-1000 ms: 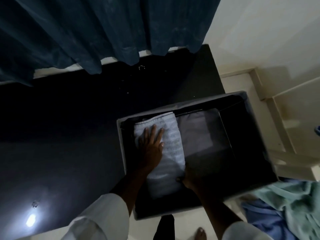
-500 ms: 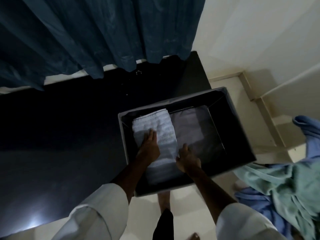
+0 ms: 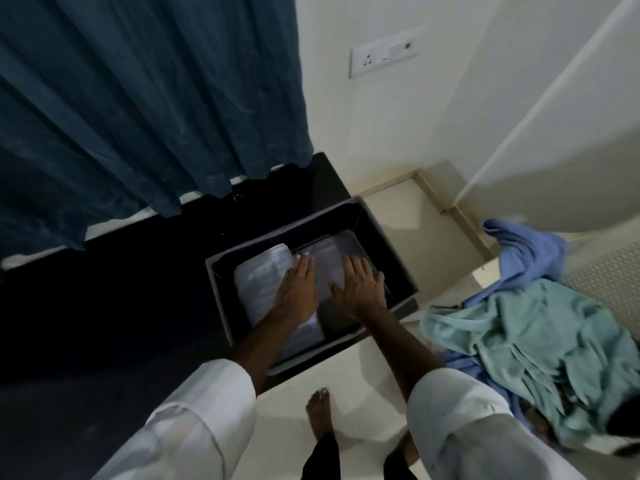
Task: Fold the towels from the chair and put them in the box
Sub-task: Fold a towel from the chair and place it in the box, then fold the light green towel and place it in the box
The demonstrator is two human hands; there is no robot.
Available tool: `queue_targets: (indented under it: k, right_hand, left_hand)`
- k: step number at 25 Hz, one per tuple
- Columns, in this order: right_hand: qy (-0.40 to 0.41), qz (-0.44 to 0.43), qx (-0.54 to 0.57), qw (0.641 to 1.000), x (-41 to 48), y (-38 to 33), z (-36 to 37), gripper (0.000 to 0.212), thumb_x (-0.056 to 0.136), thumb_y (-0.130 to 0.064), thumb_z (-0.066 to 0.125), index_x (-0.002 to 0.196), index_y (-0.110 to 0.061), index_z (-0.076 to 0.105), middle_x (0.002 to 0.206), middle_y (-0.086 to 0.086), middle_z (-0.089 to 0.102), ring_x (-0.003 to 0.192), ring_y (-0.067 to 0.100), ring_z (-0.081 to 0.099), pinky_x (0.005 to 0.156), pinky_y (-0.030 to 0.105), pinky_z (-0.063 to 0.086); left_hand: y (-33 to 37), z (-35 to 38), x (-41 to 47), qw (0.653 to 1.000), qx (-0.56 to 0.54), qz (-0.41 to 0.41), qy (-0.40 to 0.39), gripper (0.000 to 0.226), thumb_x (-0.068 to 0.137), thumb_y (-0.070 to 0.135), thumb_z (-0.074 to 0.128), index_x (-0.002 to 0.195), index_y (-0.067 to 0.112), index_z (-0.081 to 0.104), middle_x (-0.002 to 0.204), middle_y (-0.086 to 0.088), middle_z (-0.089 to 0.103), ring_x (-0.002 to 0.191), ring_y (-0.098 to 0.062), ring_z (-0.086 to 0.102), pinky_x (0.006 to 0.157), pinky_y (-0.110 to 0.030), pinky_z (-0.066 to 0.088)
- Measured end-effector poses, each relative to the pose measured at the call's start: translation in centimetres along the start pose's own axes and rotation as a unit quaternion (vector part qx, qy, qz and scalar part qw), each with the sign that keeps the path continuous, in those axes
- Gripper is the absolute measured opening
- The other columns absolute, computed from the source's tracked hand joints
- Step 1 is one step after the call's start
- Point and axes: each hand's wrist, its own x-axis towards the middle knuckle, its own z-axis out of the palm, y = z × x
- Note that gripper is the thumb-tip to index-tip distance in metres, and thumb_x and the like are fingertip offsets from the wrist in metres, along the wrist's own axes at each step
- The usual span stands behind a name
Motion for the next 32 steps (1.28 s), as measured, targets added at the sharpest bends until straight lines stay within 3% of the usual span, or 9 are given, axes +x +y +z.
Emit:
queue_targets:
  k: [4, 8, 12, 15, 17, 20, 27, 30, 32]
  right_hand:
    - [0.058, 0.042, 0.013, 0.997, -2.6, 6.5, -3.6, 0.073, 0.1, -0.052, 0.04, 0.16, -0.017, 0.017, 0.165, 0.005, 0.023, 0.151, 0.028, 0.021, 0.118, 0.055, 0.024]
    - [0.123, 0.084, 0.037, 0.988, -6.1, 15.2, -6.3, 0.071, 0.096, -0.053, 0.036, 0.154, -0.013, 0.033, 0.155, 0.009, 0.04, 0.14, 0.031, 0.039, 0.108, 0.052, 0.034]
    - [0.146, 0.153, 0.052, 0.976, -10.2, 25.0, -5.9, 0.07, 0.09, -0.053, 0.036, 0.145, -0.012, 0.047, 0.141, 0.008, 0.055, 0.127, 0.032, 0.054, 0.098, 0.054, 0.043]
    - [0.135, 0.226, 0.088, 0.961, -13.6, 32.5, -4.4, 0.06, 0.081, -0.045, 0.055, 0.128, -0.008, 0.063, 0.118, 0.011, 0.067, 0.1, 0.033, 0.068, 0.08, 0.052, 0.052]
    - [0.114, 0.262, 0.103, 0.953, -15.3, 37.0, -3.8, 0.057, 0.083, -0.038, 0.063, 0.131, -0.009, 0.058, 0.121, 0.01, 0.064, 0.104, 0.034, 0.065, 0.084, 0.051, 0.049]
    - [0.084, 0.283, 0.127, 0.947, -16.7, 42.5, -2.4, 0.058, 0.091, -0.037, 0.06, 0.141, -0.011, 0.047, 0.135, 0.009, 0.054, 0.119, 0.035, 0.055, 0.096, 0.051, 0.041]
    - [0.034, 0.306, 0.23, 0.923, -16.3, 50.1, 2.2, 0.053, 0.087, -0.022, 0.06, 0.137, -0.008, 0.047, 0.127, 0.014, 0.056, 0.114, 0.038, 0.058, 0.087, 0.045, 0.049]
    - [-0.028, 0.297, 0.289, 0.91, -14.6, 51.5, 5.2, 0.053, 0.09, -0.011, 0.055, 0.141, -0.004, 0.043, 0.128, 0.017, 0.056, 0.116, 0.035, 0.058, 0.09, 0.038, 0.044]
    - [-0.017, 0.298, 0.268, 0.916, -13.0, 51.7, 7.3, 0.05, 0.089, -0.015, 0.049, 0.137, -0.002, 0.047, 0.123, 0.019, 0.058, 0.113, 0.035, 0.06, 0.088, 0.038, 0.045]
  left_hand:
    - [7.5, -1.9, 1.7, 0.998, 0.017, 0.055, 0.023, 0.065, 0.102, 0.027, 0.036, 0.155, 0.003, 0.007, 0.164, -0.012, 0.003, 0.152, -0.027, 0.004, 0.122, -0.04, 0.016]
    - [18.0, -1.2, 3.4, 0.993, 0.005, 0.118, 0.01, 0.065, 0.102, 0.026, 0.038, 0.156, 0.006, 0.008, 0.164, -0.007, 0.004, 0.152, -0.024, 0.003, 0.122, -0.038, 0.015]
    - [28.7, 2.0, 4.7, 0.967, 0.032, 0.254, -0.006, 0.066, 0.09, 0.024, 0.03, 0.152, 0.002, 0.025, 0.16, -0.015, 0.022, 0.148, -0.032, 0.021, 0.118, -0.044, 0.027]
    - [36.2, 5.7, 5.5, 0.943, 0.032, 0.328, -0.052, 0.068, 0.086, 0.026, 0.03, 0.146, -0.005, 0.036, 0.154, -0.022, 0.034, 0.142, -0.037, 0.035, 0.112, -0.049, 0.036]
    - [40.4, 8.1, 5.8, 0.937, 0.017, 0.337, -0.092, 0.066, 0.085, 0.025, 0.034, 0.143, -0.006, 0.042, 0.15, -0.023, 0.04, 0.138, -0.039, 0.041, 0.108, -0.049, 0.042]
    - [44.2, 12.0, 6.3, 0.928, 0.026, 0.352, -0.122, 0.061, 0.081, 0.018, 0.037, 0.134, -0.009, 0.051, 0.14, -0.025, 0.051, 0.128, -0.041, 0.052, 0.1, -0.05, 0.049]
    - [47.9, 17.6, 8.2, 0.936, -0.024, 0.309, -0.166, 0.064, 0.077, 0.008, 0.047, 0.139, -0.009, 0.046, 0.145, -0.027, 0.044, 0.132, -0.046, 0.045, 0.108, -0.055, 0.039]
    - [47.4, 20.1, 8.9, 0.952, -0.061, 0.246, -0.174, 0.058, 0.081, 0.013, 0.042, 0.136, -0.006, 0.049, 0.136, -0.028, 0.054, 0.12, -0.044, 0.057, 0.099, -0.052, 0.048]
    - [46.4, 22.0, 9.3, 0.953, -0.065, 0.238, -0.174, 0.06, 0.08, 0.023, 0.036, 0.133, -0.001, 0.05, 0.127, -0.025, 0.06, 0.108, -0.041, 0.064, 0.087, -0.05, 0.055]
